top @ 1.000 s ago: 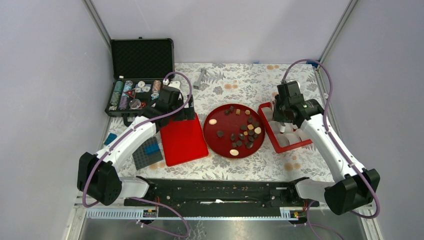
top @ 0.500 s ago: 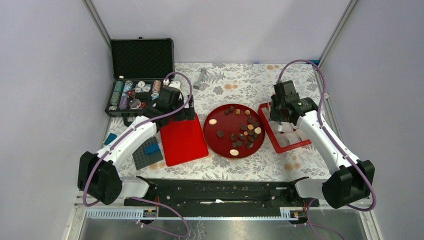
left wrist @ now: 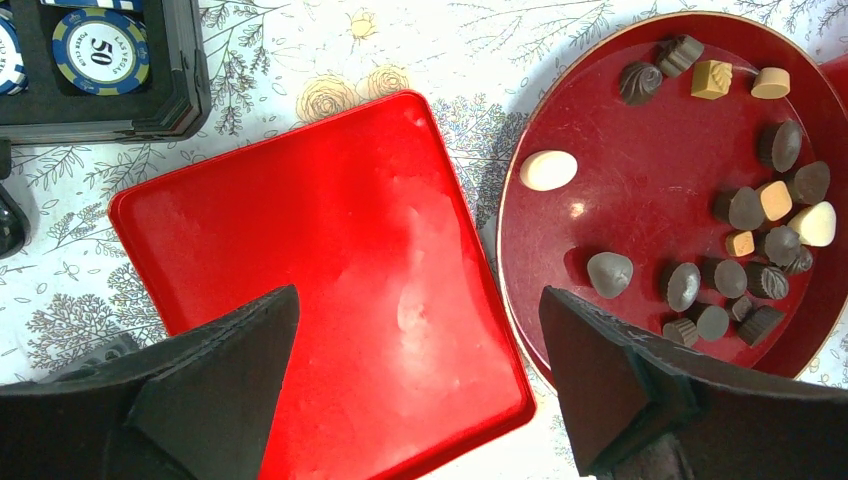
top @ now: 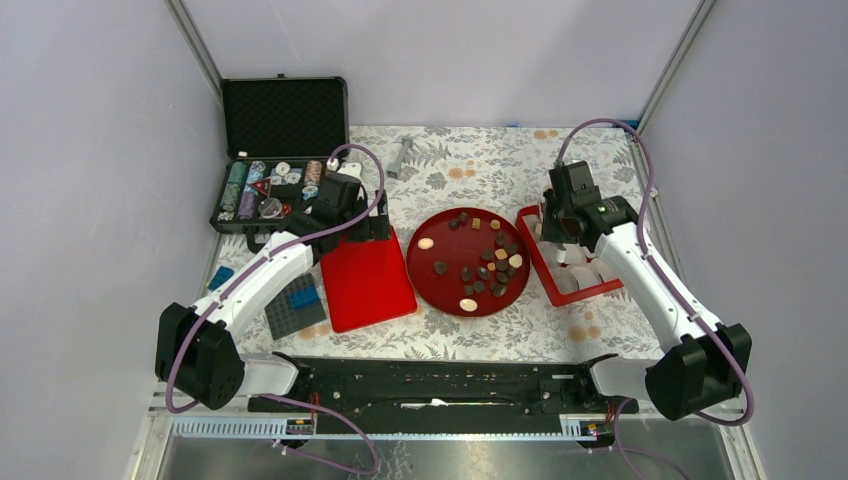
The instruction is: Pack the chocolate
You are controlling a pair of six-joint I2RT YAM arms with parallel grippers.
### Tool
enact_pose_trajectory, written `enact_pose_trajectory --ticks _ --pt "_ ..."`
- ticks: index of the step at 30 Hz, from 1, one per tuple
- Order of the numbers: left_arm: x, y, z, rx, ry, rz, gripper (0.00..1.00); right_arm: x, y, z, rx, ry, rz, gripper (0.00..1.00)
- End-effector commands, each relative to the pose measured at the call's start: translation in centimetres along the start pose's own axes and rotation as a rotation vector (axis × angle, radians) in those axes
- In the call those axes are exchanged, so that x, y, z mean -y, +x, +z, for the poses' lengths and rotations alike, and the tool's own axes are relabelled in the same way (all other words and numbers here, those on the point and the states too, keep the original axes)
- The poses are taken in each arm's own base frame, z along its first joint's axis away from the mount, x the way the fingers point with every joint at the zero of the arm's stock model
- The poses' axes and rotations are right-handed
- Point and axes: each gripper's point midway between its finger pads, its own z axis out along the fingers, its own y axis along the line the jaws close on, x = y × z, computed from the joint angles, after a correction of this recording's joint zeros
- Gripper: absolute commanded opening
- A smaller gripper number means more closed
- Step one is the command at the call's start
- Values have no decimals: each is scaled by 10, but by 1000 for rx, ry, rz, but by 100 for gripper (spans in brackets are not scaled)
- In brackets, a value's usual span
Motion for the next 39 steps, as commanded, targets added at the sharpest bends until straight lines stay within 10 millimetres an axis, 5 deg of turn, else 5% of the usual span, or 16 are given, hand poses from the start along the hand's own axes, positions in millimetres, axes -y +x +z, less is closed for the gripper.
enact_pose_trajectory --ticks 1,8,13,18,25,31,39 --pt "6 -21 -10 67 25 -7 99 -1 -21 -28 109 -40 28 27" --pt "21 -28 -16 65 94 -12 99 -29 -40 -68 171 -182 26 6" --pt "19 -31 -20 82 88 -10 99 -73 -20 -88 120 -219 -79 8" --pt "14 -23 -20 75 76 -9 99 -86 22 -89 44 -204 -110 7" --pt "7 -24 -18 79 37 1 99 -72 72 -88 -100 -162 -85 8" --pt "9 -28 -16 80 44 4 99 -58 93 -90 -188 -111 -103 15" --pt "12 -26 -6 64 50 6 99 -72 120 -84 -283 -187 -68 23"
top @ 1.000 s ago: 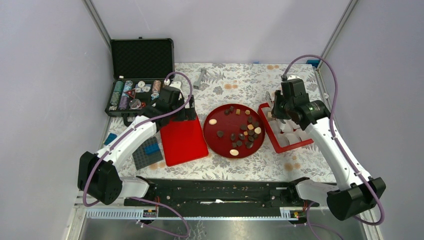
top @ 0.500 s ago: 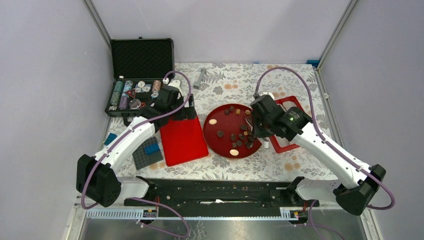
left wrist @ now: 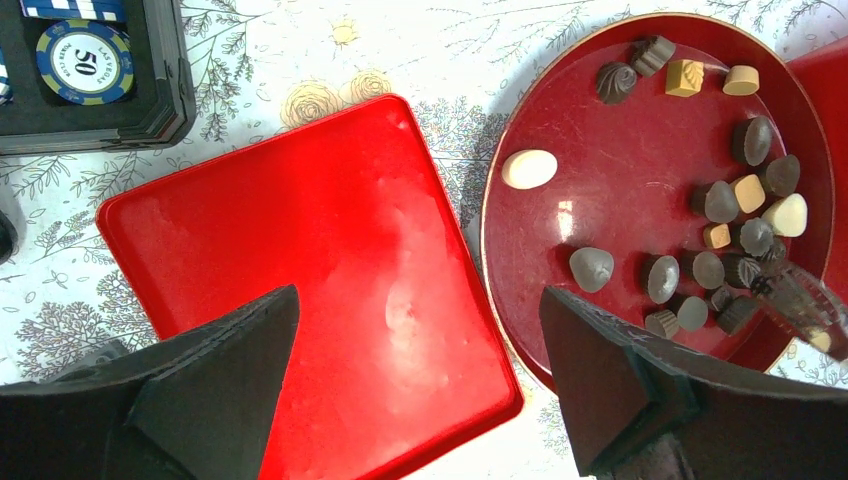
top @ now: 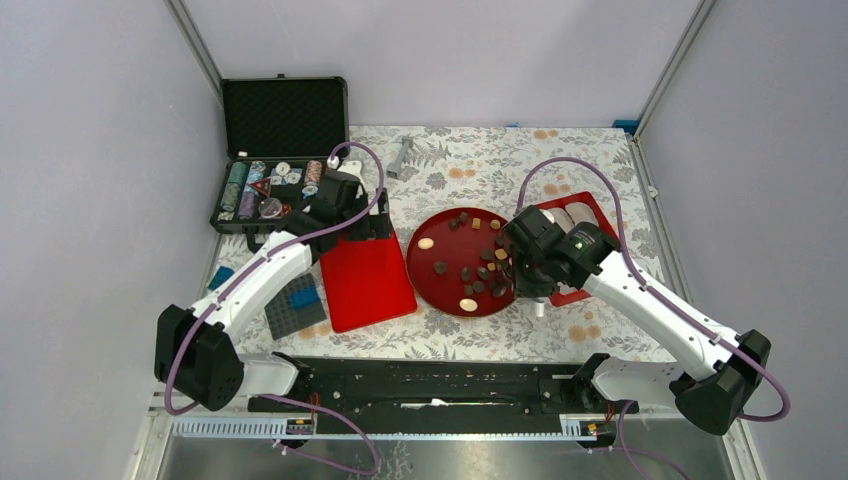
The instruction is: Pack the chocolate
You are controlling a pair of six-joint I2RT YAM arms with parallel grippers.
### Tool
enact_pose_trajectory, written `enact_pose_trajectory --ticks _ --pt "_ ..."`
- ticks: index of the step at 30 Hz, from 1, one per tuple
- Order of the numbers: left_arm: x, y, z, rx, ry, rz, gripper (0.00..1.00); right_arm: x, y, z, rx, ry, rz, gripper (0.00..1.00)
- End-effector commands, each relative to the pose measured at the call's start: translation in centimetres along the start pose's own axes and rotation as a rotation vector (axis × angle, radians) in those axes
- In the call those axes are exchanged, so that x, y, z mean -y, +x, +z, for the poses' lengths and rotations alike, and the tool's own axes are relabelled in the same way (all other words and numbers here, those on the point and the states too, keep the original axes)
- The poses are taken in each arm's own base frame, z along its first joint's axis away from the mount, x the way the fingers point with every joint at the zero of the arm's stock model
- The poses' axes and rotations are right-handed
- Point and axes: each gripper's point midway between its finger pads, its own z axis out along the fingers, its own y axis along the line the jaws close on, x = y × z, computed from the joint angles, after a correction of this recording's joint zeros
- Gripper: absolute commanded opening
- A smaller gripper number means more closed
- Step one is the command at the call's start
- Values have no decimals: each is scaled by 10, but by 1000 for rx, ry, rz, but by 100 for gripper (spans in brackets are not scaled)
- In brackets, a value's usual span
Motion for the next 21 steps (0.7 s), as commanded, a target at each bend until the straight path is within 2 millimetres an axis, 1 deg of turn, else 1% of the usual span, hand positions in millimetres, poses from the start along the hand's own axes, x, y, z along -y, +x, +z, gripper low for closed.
enact_pose_trajectory --ticks 1,3,7,12,17,21 --pt "6 -22 1 58 16 7 99 -12 12 1 -34 -71 43 24" --pt "6 -22 3 53 14 14 99 -11 13 2 -32 -69 48 26" --pt "7 -22 6 45 14 17 99 -8 10 0 -17 -53 50 36" --pt "9 -22 9 40 22 7 99 -6 7 -3 -8 -43 42 37" --pt "10 -22 10 41 25 3 99 5 0 -15 25 4 21 39" --pt "11 -20 14 29 25 4 99 7 5 -17 7 0 -10 43"
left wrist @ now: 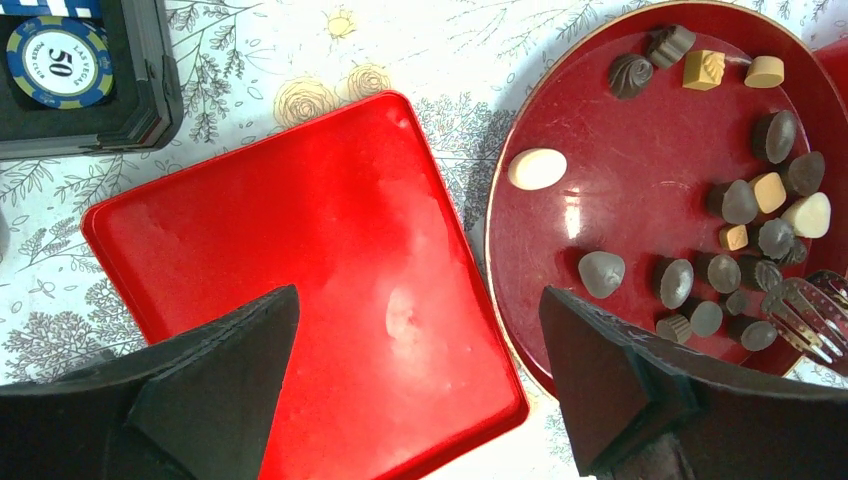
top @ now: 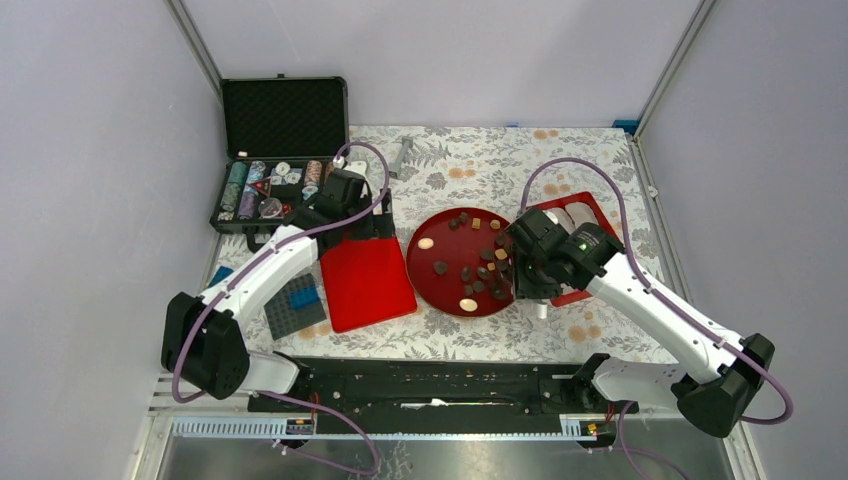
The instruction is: Pack the chocolate
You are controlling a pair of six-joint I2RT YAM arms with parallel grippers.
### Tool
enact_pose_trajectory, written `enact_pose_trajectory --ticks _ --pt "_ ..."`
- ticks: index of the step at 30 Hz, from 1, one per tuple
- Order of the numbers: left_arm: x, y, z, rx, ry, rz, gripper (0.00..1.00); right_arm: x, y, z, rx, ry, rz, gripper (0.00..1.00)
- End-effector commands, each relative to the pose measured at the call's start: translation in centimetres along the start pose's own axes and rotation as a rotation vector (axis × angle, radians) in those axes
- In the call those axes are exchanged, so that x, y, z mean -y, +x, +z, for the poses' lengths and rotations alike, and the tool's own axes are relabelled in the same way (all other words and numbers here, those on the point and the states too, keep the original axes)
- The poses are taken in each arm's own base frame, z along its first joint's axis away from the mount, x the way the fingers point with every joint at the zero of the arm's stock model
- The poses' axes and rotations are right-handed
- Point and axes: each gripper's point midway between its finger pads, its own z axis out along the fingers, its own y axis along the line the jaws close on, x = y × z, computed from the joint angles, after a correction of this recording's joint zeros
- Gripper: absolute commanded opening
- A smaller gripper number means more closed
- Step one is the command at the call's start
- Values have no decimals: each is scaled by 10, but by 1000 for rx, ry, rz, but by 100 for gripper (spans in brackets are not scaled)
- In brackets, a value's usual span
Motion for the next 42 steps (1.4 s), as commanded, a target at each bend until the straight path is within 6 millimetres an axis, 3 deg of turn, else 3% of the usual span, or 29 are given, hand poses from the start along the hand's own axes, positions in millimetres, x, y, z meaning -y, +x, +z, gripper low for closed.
enact_pose_trajectory --ticks 1,7,17,24,28,35,42 --pt "11 -27 -1 67 37 -5 99 4 -1 -15 25 -9 -35 44" --pt "11 -21 5 45 32 -18 99 -8 9 -6 -9 -88 -46 45" --pt "11 -14 7 28 36 -32 99 1 21 2 -65 -50 -85 50" --pt "11 -12 9 21 38 -36 99 -1 27 5 -112 -52 -123 48" --pt "10 -12 10 21 33 -31 99 -3 25 8 -120 -49 -136 47" --pt "10 -11 10 22 34 -32 99 -1 15 3 -93 -26 -148 35" --pt "10 -12 11 23 35 -31 99 -6 -8 -13 -10 -25 -145 29"
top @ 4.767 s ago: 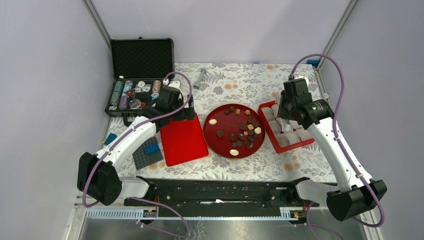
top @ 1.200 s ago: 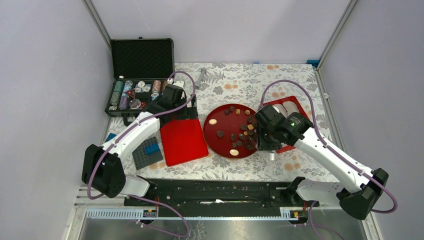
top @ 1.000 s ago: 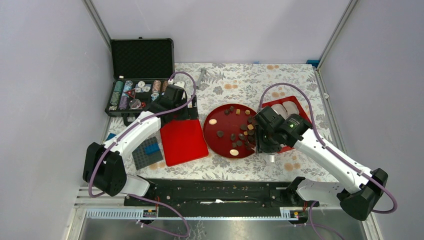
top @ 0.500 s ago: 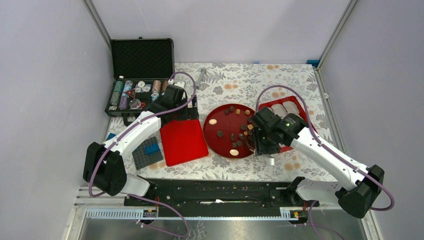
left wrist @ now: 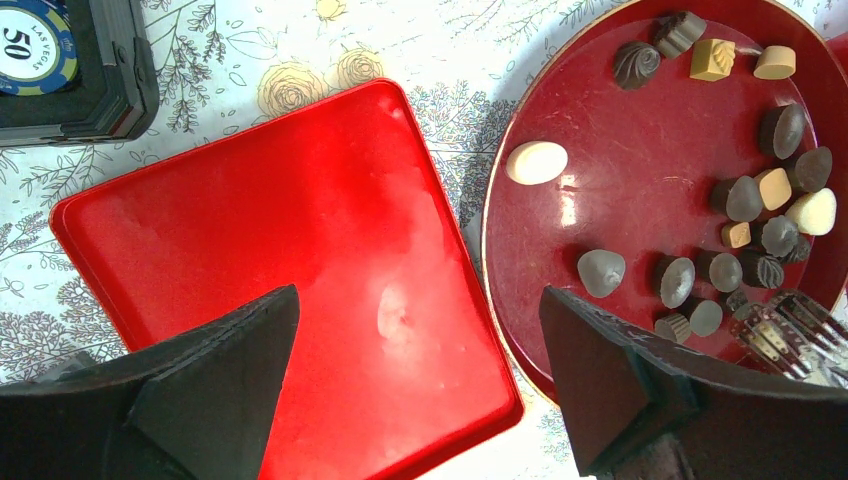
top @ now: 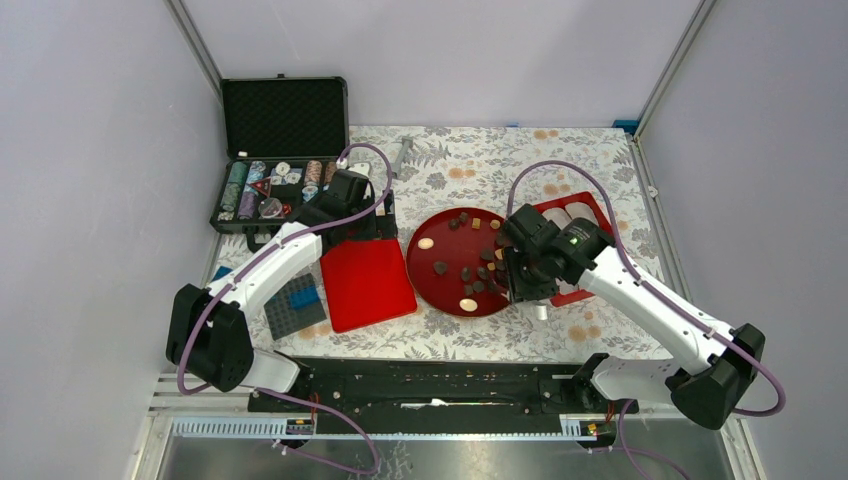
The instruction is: Pack the chocolate
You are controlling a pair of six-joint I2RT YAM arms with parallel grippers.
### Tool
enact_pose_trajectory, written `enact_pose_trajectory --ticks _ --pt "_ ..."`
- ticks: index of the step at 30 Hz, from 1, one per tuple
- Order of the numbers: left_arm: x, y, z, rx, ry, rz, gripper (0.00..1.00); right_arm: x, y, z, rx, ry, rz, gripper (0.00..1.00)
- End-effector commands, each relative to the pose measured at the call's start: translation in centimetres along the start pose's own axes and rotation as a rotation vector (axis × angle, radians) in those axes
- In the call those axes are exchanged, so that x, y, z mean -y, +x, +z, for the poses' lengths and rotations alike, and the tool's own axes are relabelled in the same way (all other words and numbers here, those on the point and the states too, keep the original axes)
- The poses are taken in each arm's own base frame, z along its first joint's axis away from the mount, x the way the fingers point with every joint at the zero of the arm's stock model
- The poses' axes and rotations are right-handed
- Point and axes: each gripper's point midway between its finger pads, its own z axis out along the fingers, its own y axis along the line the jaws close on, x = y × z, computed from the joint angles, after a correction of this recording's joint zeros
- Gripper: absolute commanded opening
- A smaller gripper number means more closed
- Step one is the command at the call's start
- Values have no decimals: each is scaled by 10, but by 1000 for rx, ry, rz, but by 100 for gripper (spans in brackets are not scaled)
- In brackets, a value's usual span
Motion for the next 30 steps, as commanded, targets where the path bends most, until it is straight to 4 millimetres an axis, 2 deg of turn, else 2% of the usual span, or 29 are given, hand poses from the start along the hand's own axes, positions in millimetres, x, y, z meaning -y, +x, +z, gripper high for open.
enact_pose_trajectory --ticks 1,7,11,16,20,24,30 --pt "7 -17 0 58 29 -12 99 -1 -22 -22 94 5 -17 29" --pt "7 -18 -1 59 28 -11 99 2 -48 -36 185 40 -24 27" --pt "7 -18 -2 61 29 -9 99 10 -76 -50 287 108 -35 29" --pt "5 -18 -2 61 18 -4 99 33 -109 -58 369 174 26 31" --pt "4 -18 -3 61 17 -2 99 66 -127 -61 419 192 137 30" --pt "5 -20 -4 66 16 0 99 91 -125 -56 416 238 195 30" --pt "5 -21 -2 60 12 3 99 108 -100 -30 337 274 224 31"
